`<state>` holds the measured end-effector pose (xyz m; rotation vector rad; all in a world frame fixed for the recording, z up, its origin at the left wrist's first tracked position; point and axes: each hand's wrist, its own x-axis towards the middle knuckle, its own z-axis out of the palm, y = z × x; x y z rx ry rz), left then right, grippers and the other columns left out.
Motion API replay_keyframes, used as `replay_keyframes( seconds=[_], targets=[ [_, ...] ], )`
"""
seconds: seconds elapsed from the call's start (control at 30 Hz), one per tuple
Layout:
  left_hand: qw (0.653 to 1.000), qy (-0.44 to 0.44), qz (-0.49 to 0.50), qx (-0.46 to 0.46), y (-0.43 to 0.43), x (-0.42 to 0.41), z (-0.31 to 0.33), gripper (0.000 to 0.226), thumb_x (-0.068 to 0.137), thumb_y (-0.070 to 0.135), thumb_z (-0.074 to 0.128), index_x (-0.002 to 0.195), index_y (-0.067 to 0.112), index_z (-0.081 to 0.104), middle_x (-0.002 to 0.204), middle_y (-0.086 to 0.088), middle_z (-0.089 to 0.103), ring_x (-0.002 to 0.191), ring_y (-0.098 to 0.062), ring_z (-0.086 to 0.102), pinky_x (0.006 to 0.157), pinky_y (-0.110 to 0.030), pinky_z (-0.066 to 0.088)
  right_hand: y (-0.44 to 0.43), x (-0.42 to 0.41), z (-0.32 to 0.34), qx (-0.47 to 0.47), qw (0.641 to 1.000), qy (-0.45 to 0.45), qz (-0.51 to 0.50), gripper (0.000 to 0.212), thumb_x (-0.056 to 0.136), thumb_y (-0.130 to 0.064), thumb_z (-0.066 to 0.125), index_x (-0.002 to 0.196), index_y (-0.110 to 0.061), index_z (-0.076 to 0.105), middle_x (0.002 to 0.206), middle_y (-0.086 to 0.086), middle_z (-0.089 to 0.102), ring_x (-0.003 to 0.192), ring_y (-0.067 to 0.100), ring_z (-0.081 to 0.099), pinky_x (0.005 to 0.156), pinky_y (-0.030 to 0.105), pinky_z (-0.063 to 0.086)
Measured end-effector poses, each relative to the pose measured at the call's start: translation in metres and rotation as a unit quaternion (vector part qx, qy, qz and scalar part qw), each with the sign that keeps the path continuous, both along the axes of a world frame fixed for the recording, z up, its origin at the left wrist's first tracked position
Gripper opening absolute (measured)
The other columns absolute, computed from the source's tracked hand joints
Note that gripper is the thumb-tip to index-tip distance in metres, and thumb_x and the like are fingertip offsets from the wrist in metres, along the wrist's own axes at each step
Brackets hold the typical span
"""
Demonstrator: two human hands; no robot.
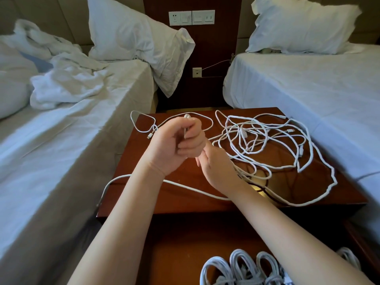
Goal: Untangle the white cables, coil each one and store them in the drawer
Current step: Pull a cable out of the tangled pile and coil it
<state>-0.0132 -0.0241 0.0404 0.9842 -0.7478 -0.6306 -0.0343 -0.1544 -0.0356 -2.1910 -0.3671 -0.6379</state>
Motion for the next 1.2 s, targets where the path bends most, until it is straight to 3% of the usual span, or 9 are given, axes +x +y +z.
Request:
replay_keyframes(
  seconds=[0.23, 0.37, 0.47, 0.6, 0.77, 0.83, 0.97, 1.1, 1.2],
  targets=[
    [0.983, -0.023, 0.180, -0.034, 0.005, 0.009, -0.001, 0.034, 0.084, 0.019, 0.034, 0.052, 0.019, 0.045, 0.049, 0.005, 0.036, 0.045, -0.009, 0.031, 0.046, -0.018, 0.033, 0.003, 0.002, -0.010, -0.101, 0.989, 0.108, 0.018, 0.017, 0.104, -0.026, 0.039, 0.092, -0.022, 0.050, 0.056, -0.008, 0.050, 0.053, 0.008, 0.050, 0.055, 0.025, 0.038],
    [0.949, -0.026, 0.314, -0.008, 0.000, 0.017, -0.009, 0.038, 0.100, 0.016, 0.033, 0.063, 0.012, 0.042, 0.051, 0.004, 0.040, 0.050, -0.011, 0.034, 0.052, -0.023, 0.031, 0.007, -0.003, -0.002, -0.193, 0.969, 0.153, 0.027, 0.021, 0.104, -0.031, 0.038, 0.102, -0.014, 0.051, 0.078, 0.003, 0.066, 0.072, 0.018, 0.061, 0.062, 0.028, 0.038],
    [0.905, -0.081, 0.414, 0.048, 0.002, 0.027, -0.018, 0.042, 0.102, 0.020, 0.031, 0.063, 0.019, 0.049, 0.052, 0.006, 0.047, 0.054, -0.012, 0.042, 0.056, -0.026, 0.033, 0.007, -0.004, 0.002, -0.226, 0.960, 0.160, 0.042, 0.022, 0.104, -0.032, 0.035, 0.097, -0.016, 0.049, 0.078, 0.003, 0.063, 0.071, 0.019, 0.059, 0.064, 0.033, 0.043],
    [0.829, -0.159, 0.518, 0.135, 0.010, 0.032, -0.023, 0.046, 0.104, 0.017, 0.030, 0.062, 0.017, 0.048, 0.056, -0.001, 0.052, 0.055, -0.011, 0.047, 0.055, -0.023, 0.037, 0.005, -0.003, 0.007, -0.251, 0.960, 0.127, 0.014, 0.021, 0.104, -0.033, 0.038, 0.104, -0.019, 0.053, 0.074, -0.005, 0.057, 0.065, 0.012, 0.051, 0.054, 0.026, 0.034],
    [0.717, -0.267, 0.608, 0.209, 0.014, 0.030, -0.022, 0.053, 0.103, 0.011, 0.033, 0.052, 0.008, 0.051, 0.058, 0.004, 0.051, 0.060, 0.005, 0.053, 0.060, -0.004, 0.035, -0.005, 0.001, 0.005, -0.231, 0.966, 0.110, -0.033, 0.016, 0.102, -0.032, 0.043, 0.087, -0.026, 0.043, 0.061, -0.010, 0.043, 0.059, 0.011, 0.044, 0.051, 0.026, 0.030],
    [0.692, -0.301, 0.613, 0.235, 0.016, 0.033, -0.025, 0.053, 0.102, 0.011, 0.034, 0.052, 0.010, 0.050, 0.058, 0.005, 0.052, 0.061, 0.006, 0.053, 0.061, -0.001, 0.032, -0.009, 0.003, 0.005, -0.217, 0.970, 0.104, -0.033, 0.017, 0.101, -0.032, 0.046, 0.087, -0.022, 0.050, 0.060, -0.011, 0.044, 0.057, 0.011, 0.045, 0.053, 0.027, 0.034],
    [0.692, -0.326, 0.568, 0.306, 0.018, 0.037, -0.040, 0.046, 0.103, 0.017, 0.038, 0.061, 0.009, 0.055, 0.062, -0.003, 0.058, 0.059, -0.007, 0.053, 0.060, -0.002, 0.033, -0.014, 0.007, 0.005, -0.196, 0.978, 0.059, -0.028, 0.023, 0.100, -0.032, 0.051, 0.095, -0.013, 0.062, 0.071, -0.002, 0.061, 0.065, 0.017, 0.057, 0.056, 0.030, 0.044],
    [0.679, -0.355, 0.529, 0.365, 0.017, 0.039, -0.049, 0.044, 0.102, 0.024, 0.041, 0.065, 0.006, 0.057, 0.065, -0.010, 0.062, 0.060, -0.017, 0.055, 0.058, -0.008, 0.036, -0.019, 0.010, 0.003, -0.202, 0.971, -0.098, -0.088, 0.022, 0.094, -0.028, 0.060, 0.080, -0.012, 0.064, 0.058, -0.005, 0.057, 0.050, 0.017, 0.053, 0.047, 0.021, 0.028],
    [0.701, -0.321, 0.479, 0.419, 0.011, 0.034, -0.044, 0.045, 0.103, 0.029, 0.038, 0.062, 0.014, 0.052, 0.065, -0.009, 0.060, 0.058, -0.015, 0.054, 0.053, -0.014, 0.037, -0.023, 0.013, 0.005, -0.189, 0.961, -0.168, -0.111, 0.031, 0.093, -0.034, 0.051, 0.076, -0.012, 0.065, 0.060, -0.005, 0.059, 0.052, 0.016, 0.055, 0.051, 0.028, 0.042]
  ],
)
